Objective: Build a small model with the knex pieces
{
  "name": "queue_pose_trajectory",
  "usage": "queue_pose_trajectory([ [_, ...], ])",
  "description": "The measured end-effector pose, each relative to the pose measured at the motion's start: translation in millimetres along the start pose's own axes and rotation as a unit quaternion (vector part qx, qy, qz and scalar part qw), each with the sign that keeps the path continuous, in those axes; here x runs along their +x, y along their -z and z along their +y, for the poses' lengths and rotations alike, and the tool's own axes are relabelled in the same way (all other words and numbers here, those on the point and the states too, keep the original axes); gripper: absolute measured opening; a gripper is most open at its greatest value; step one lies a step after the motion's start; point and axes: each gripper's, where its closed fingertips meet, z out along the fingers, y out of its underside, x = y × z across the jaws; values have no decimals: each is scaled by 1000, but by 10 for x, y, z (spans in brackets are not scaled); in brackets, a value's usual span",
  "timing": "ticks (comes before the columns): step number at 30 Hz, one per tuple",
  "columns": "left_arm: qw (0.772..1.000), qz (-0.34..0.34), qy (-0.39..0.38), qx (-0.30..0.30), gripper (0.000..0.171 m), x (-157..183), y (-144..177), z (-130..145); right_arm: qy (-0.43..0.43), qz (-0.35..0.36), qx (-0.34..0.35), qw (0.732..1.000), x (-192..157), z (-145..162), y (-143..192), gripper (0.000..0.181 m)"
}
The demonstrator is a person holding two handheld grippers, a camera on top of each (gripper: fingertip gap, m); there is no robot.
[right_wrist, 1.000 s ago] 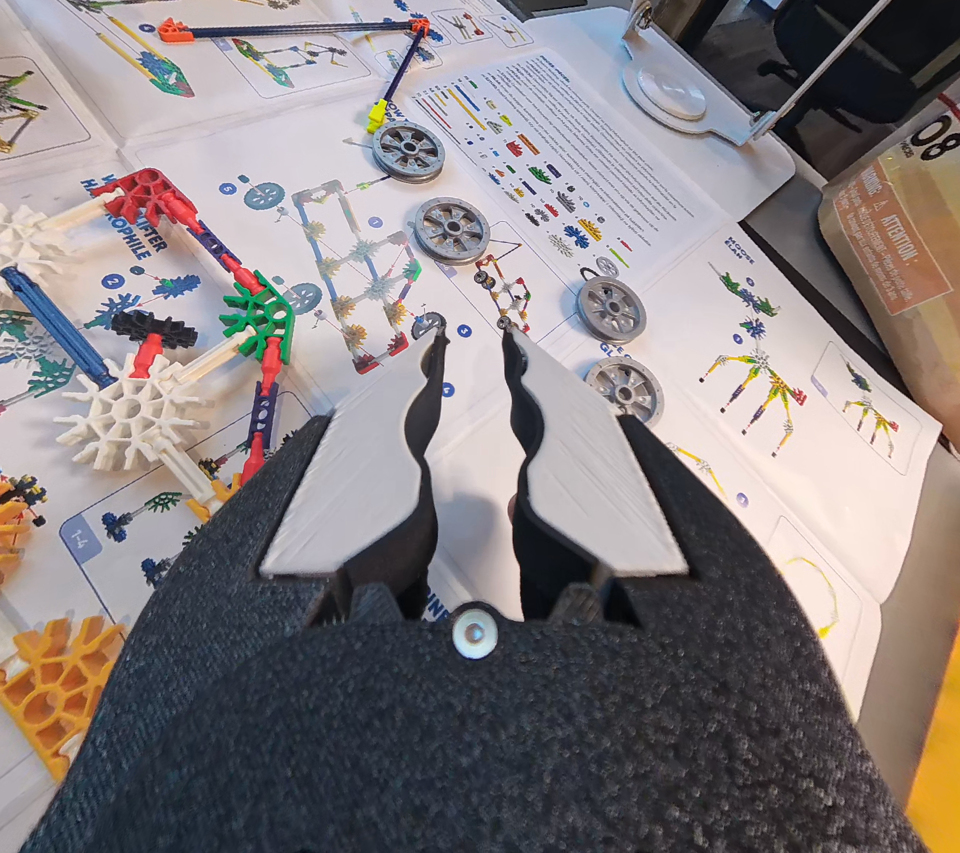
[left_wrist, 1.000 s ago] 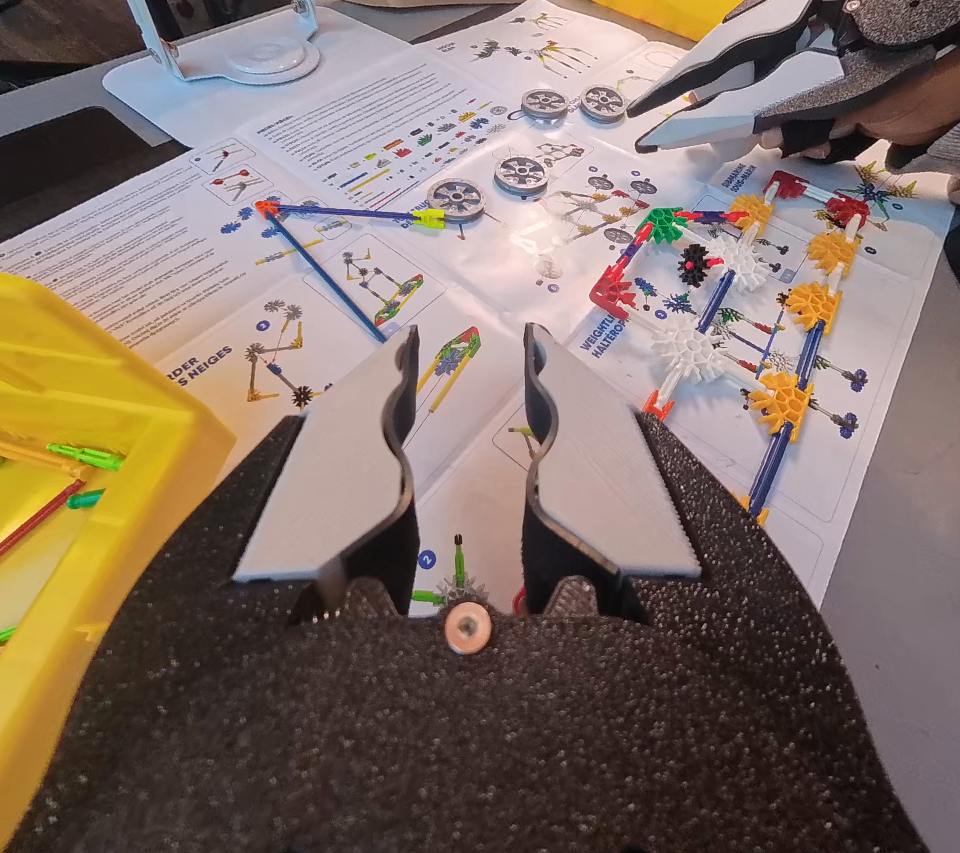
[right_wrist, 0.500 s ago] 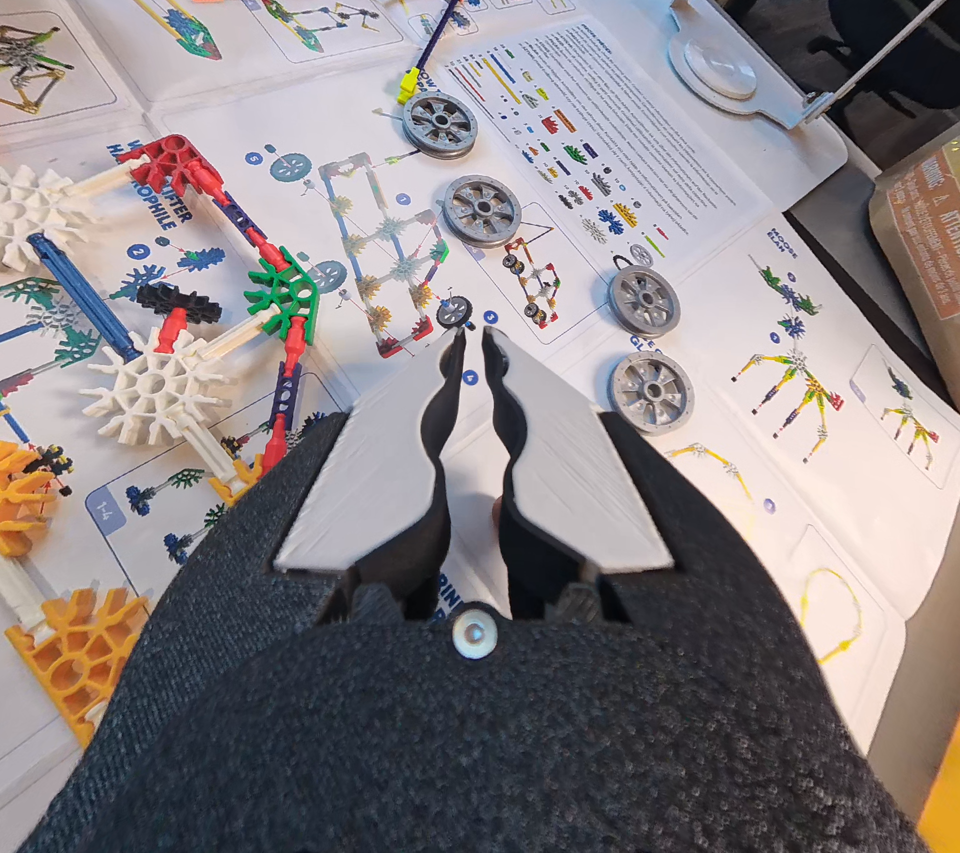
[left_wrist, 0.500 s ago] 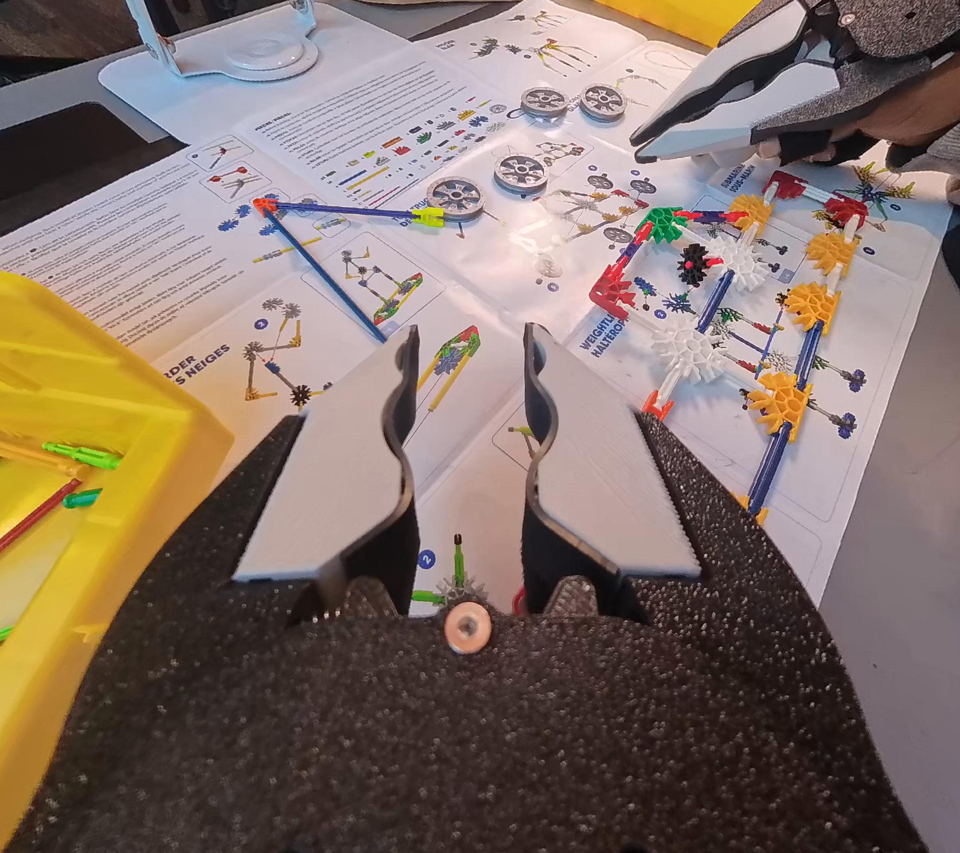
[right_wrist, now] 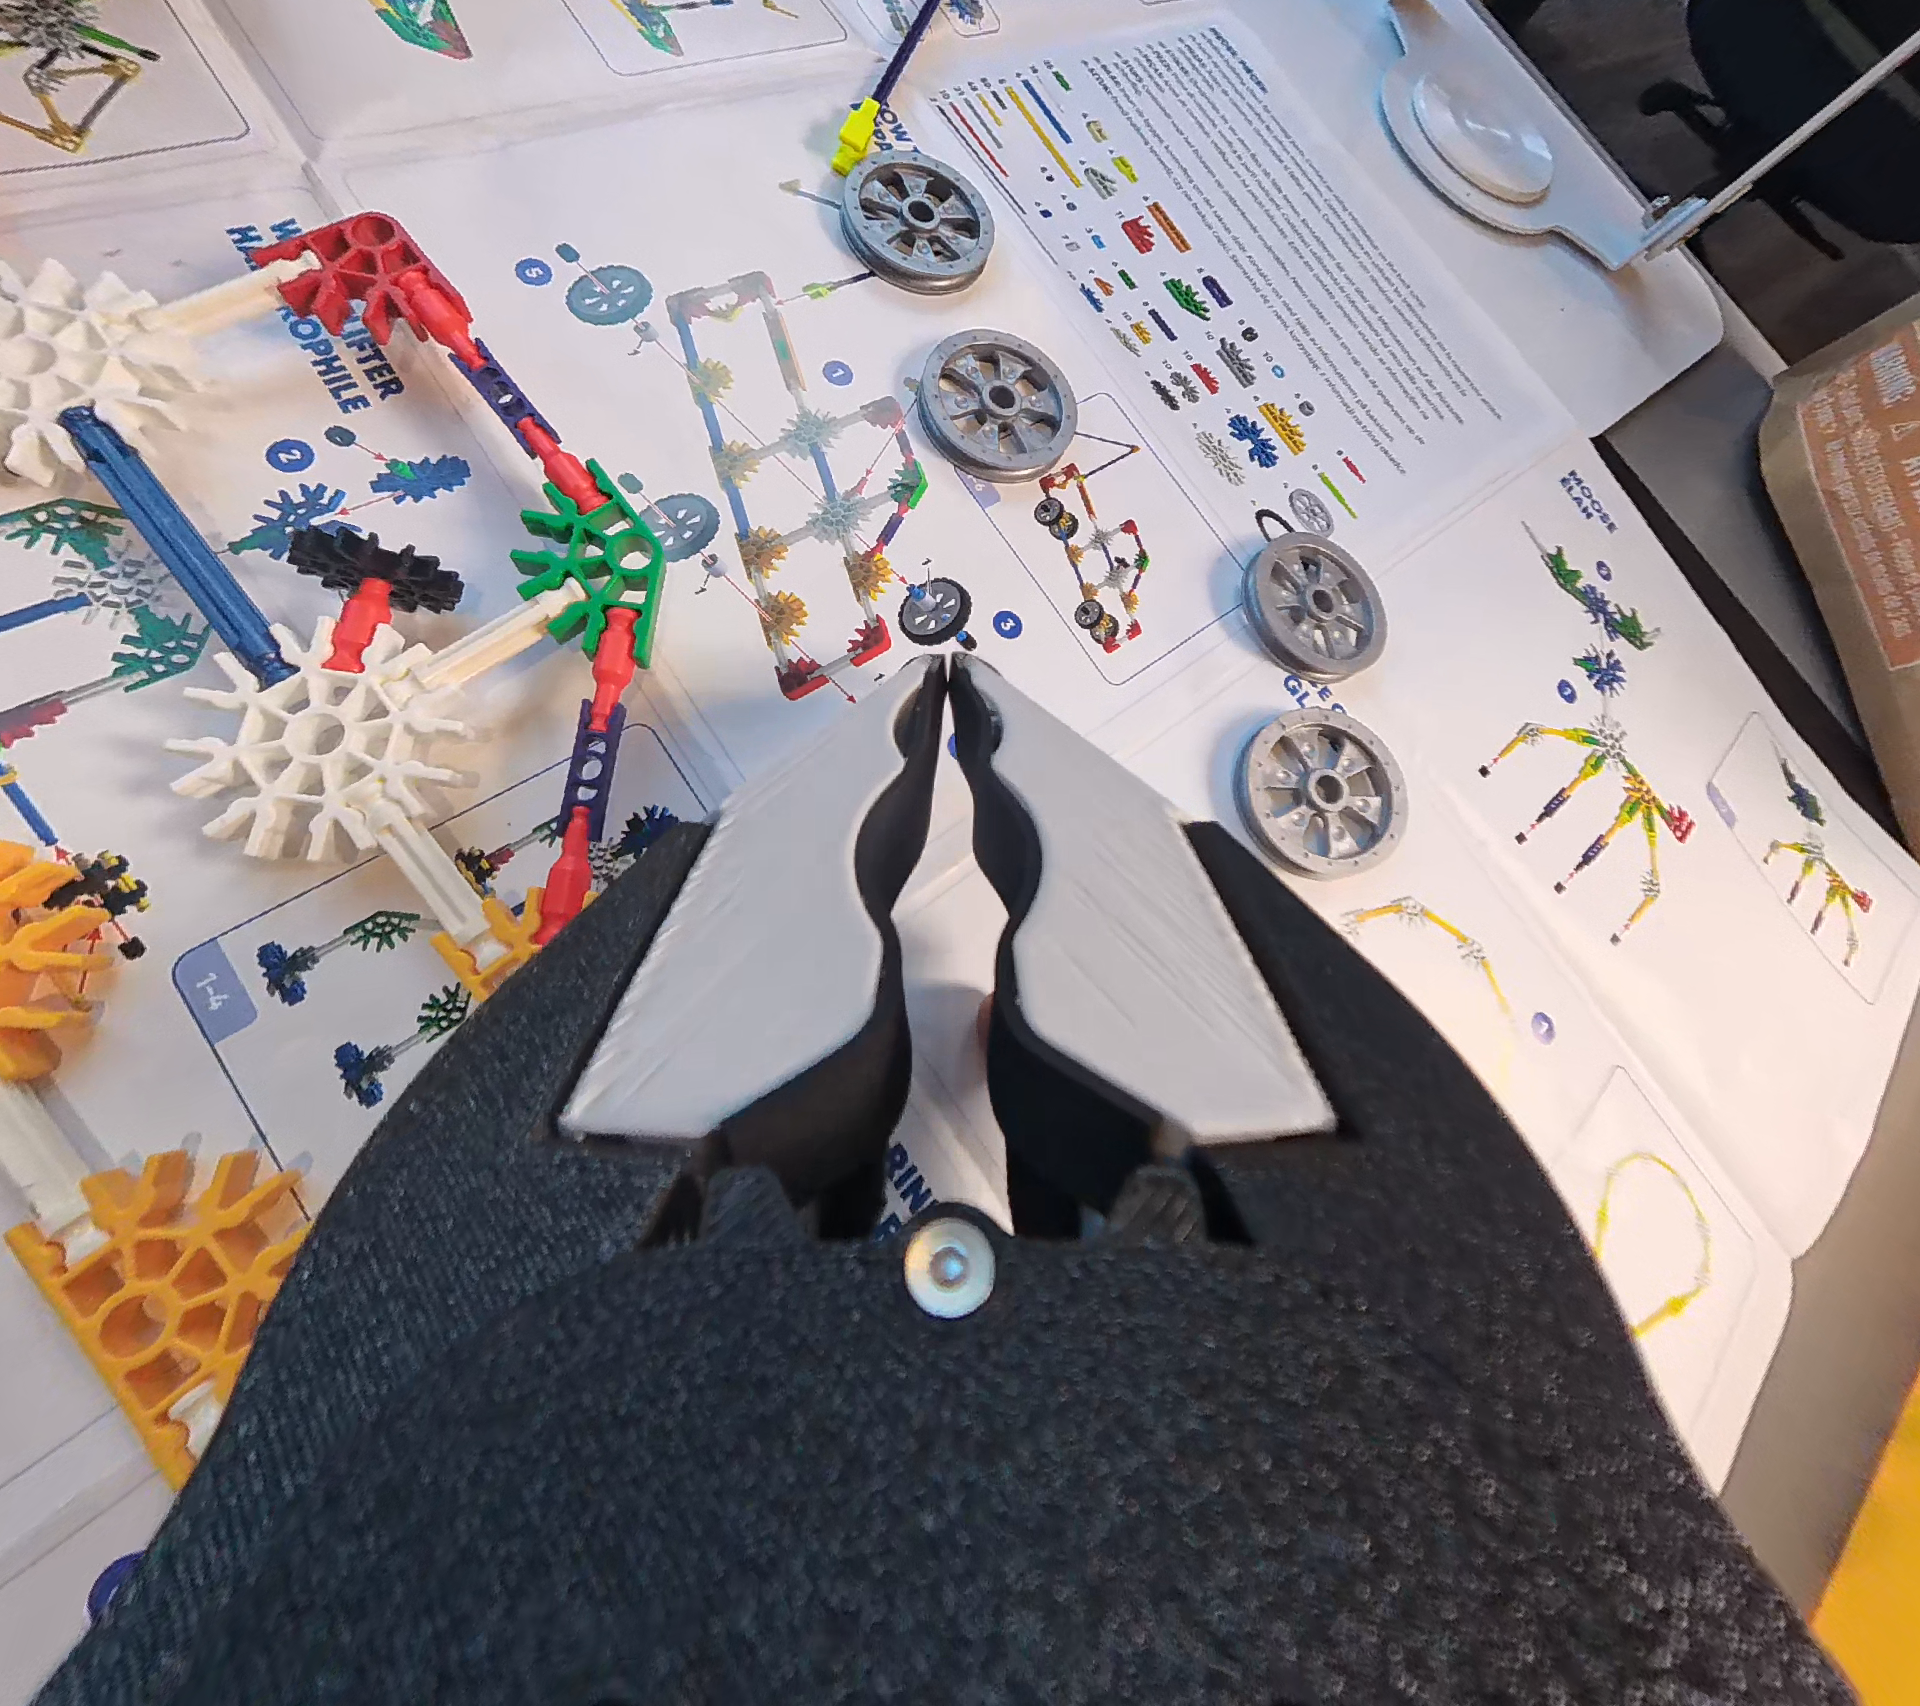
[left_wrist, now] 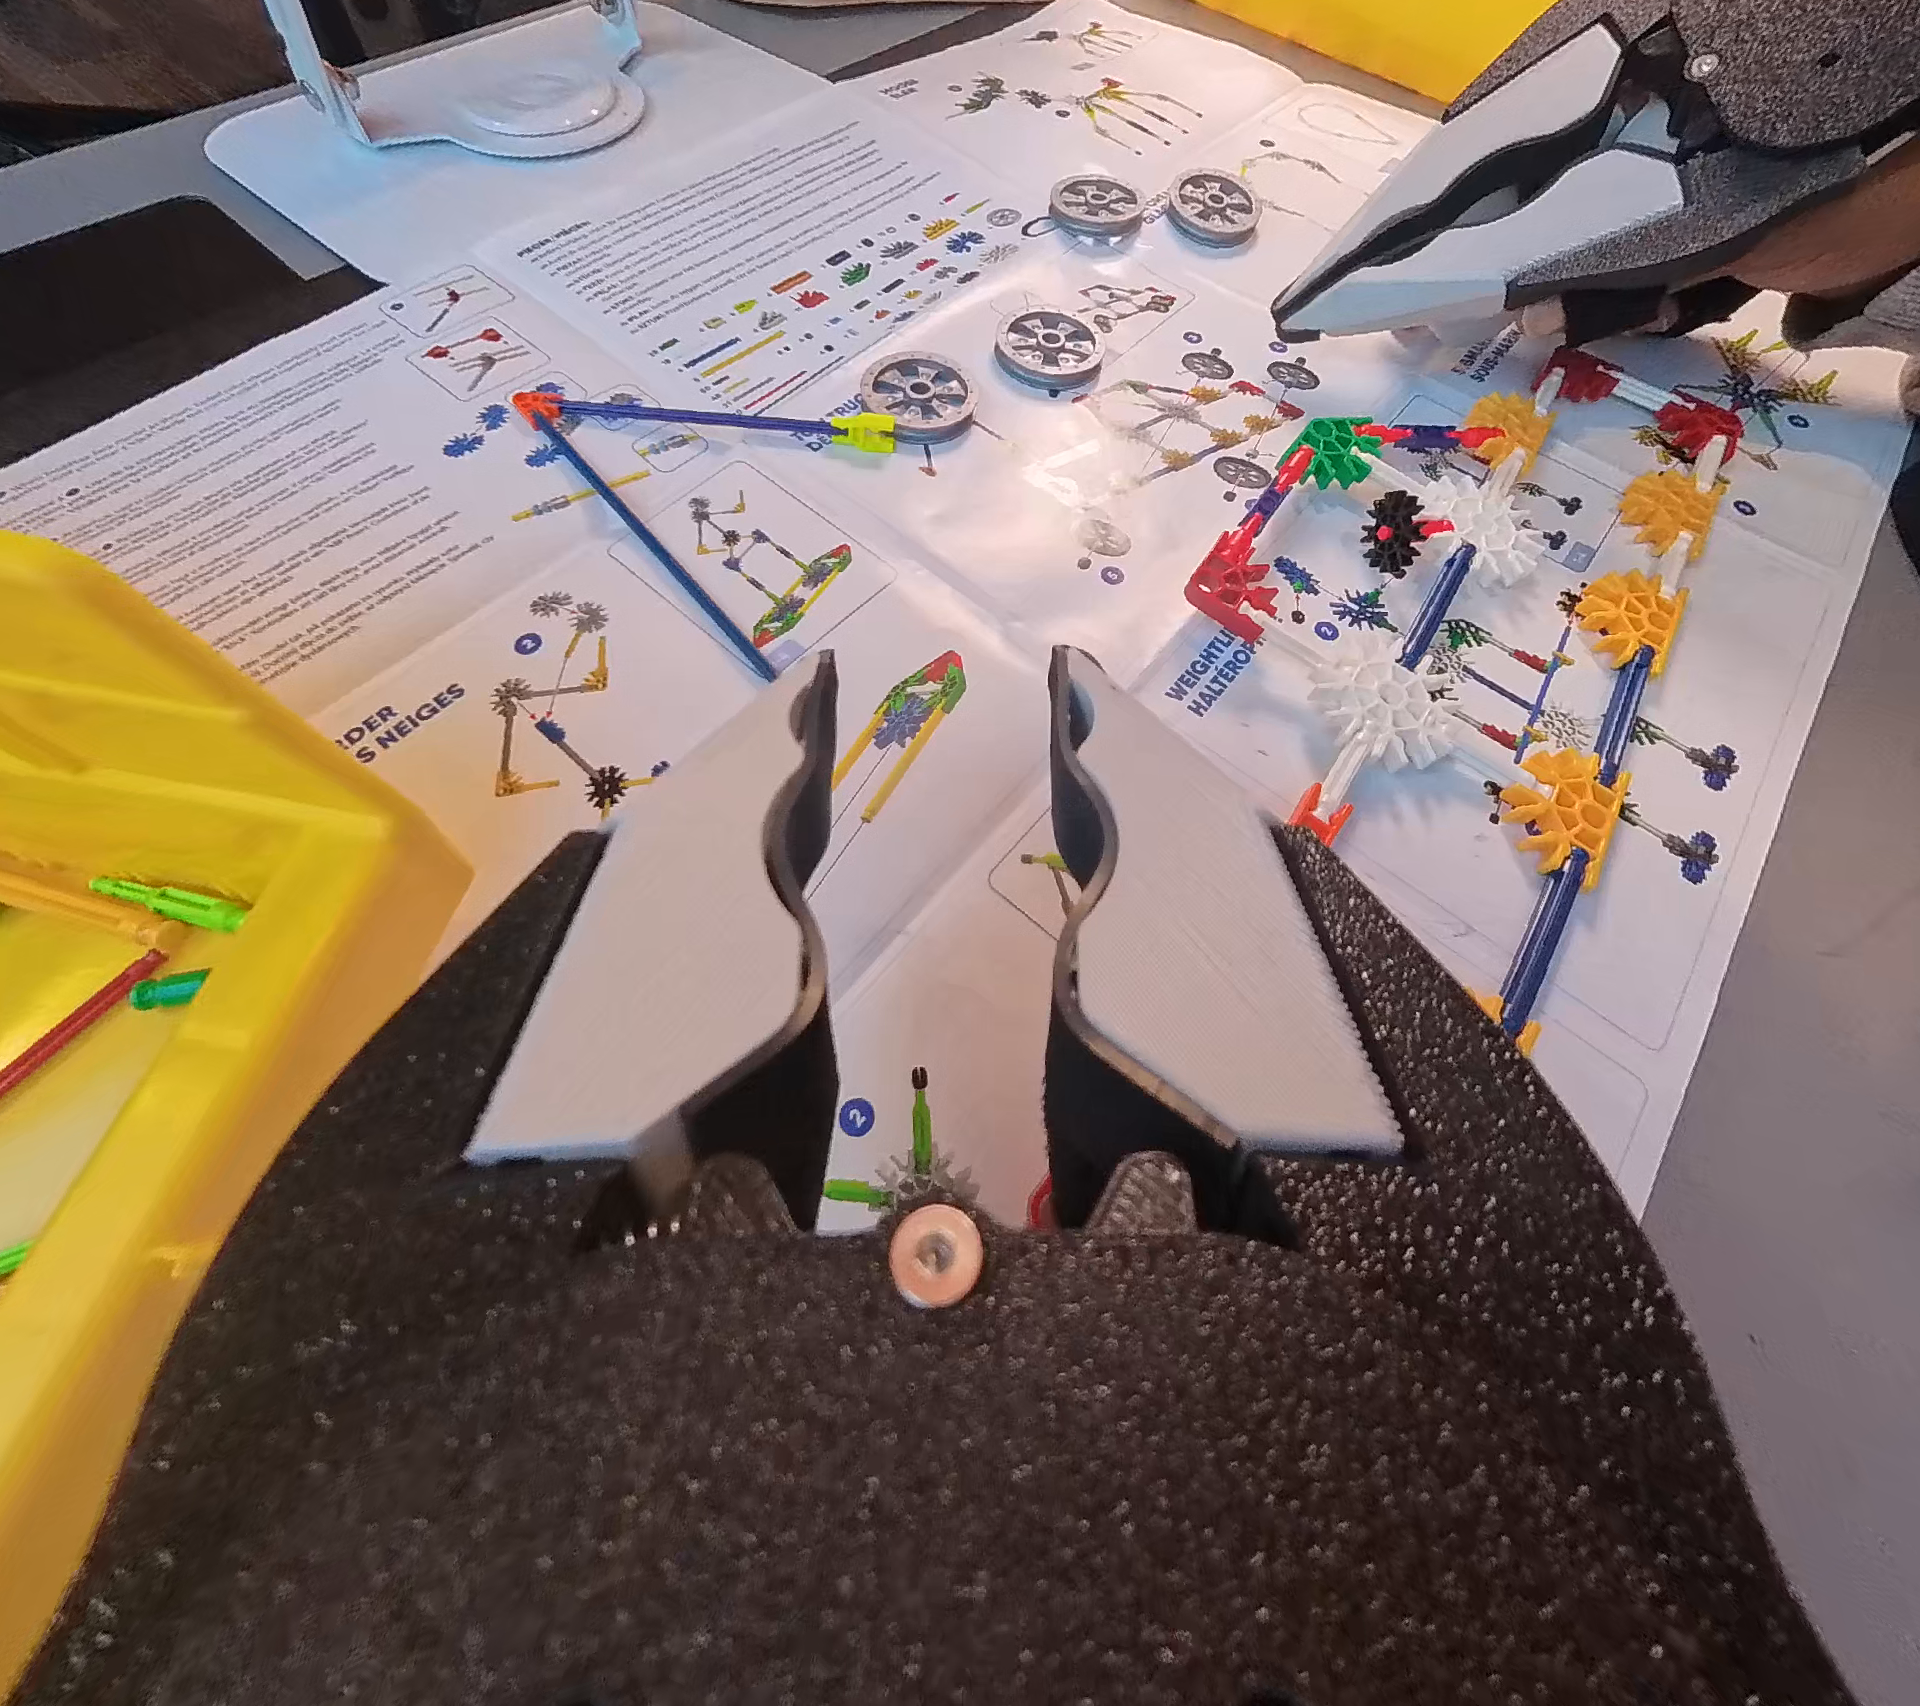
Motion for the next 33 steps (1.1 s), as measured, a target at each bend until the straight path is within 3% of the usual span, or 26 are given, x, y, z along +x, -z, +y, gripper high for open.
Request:
queue_pose_trajectory([
  [33, 1000, -6, -14, -6, 40, 19, -5, 14, 26, -4, -13, 1000, -50, 31, -4, 0],
])
